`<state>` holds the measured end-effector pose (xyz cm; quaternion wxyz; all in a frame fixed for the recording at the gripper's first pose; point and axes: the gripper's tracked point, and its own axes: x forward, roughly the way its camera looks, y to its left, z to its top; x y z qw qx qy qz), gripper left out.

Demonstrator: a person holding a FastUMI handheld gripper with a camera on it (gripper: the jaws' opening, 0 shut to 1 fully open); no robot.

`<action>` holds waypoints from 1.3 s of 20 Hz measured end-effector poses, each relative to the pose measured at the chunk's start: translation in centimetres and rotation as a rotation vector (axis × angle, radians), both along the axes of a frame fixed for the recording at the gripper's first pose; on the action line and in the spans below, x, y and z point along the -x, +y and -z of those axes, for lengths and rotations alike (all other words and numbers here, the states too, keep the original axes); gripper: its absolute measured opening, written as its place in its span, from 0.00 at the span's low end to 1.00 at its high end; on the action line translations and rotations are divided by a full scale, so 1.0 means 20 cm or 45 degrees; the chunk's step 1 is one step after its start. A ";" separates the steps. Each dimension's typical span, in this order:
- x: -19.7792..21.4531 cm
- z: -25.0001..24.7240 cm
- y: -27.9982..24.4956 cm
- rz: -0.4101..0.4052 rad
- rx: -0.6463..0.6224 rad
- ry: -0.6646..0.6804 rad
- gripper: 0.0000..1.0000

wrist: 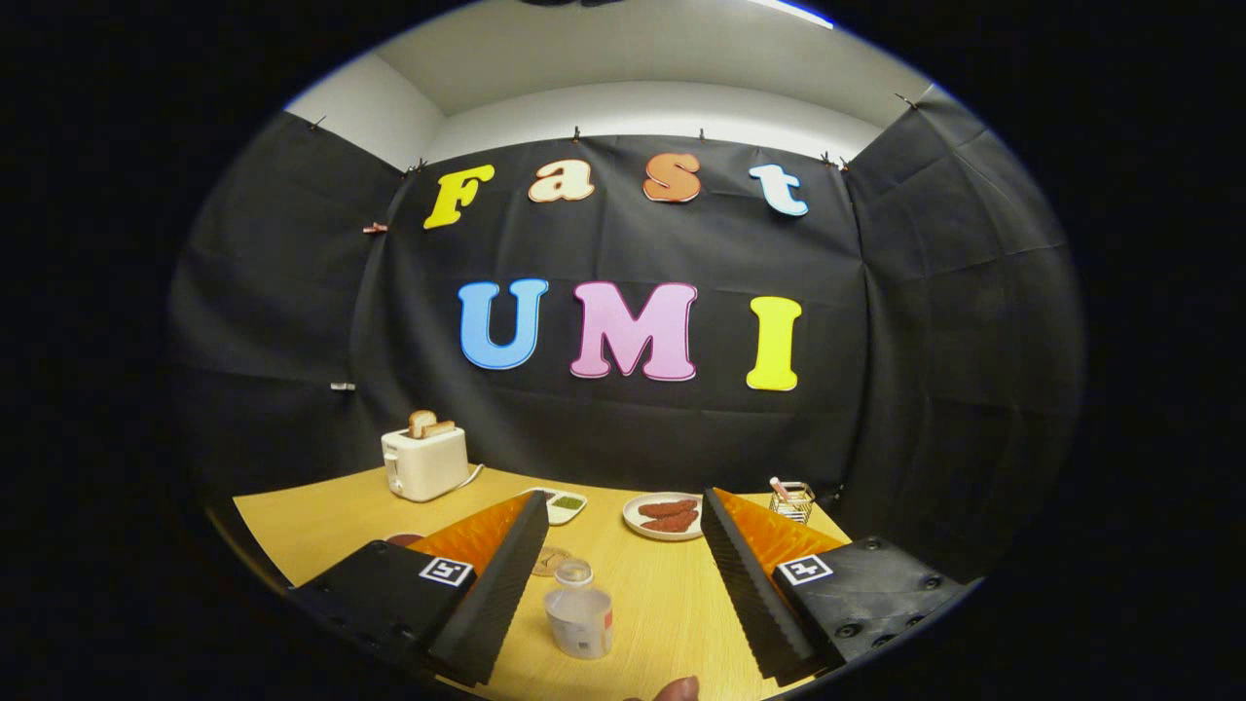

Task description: Take the bottle from table, then pour the juice into the cup, finally place the bottle on the coaster

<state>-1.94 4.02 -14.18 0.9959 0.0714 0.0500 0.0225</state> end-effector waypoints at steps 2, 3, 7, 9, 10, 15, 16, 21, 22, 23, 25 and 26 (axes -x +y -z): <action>-0.01 0.13 0.02 -0.007 0.018 0.019 0.97; -0.02 0.18 0.04 -0.009 0.024 0.020 0.97; -0.03 0.39 0.13 -0.017 0.009 0.050 0.97; -0.03 0.47 0.18 -0.021 0.008 0.070 0.97; -0.03 0.51 0.22 -0.026 0.009 0.074 0.97; -0.05 0.68 0.32 -0.019 0.011 0.127 0.97; -0.06 0.71 0.32 -0.004 0.005 0.139 0.97; -0.15 0.82 0.32 0.057 0.027 0.158 0.97; -0.16 0.83 0.32 0.065 0.024 0.167 0.97; -0.19 0.82 0.31 0.086 0.017 0.154 0.97; -0.21 0.83 0.31 0.117 0.016 0.164 0.97; -0.20 0.83 0.32 0.125 0.019 0.180 0.96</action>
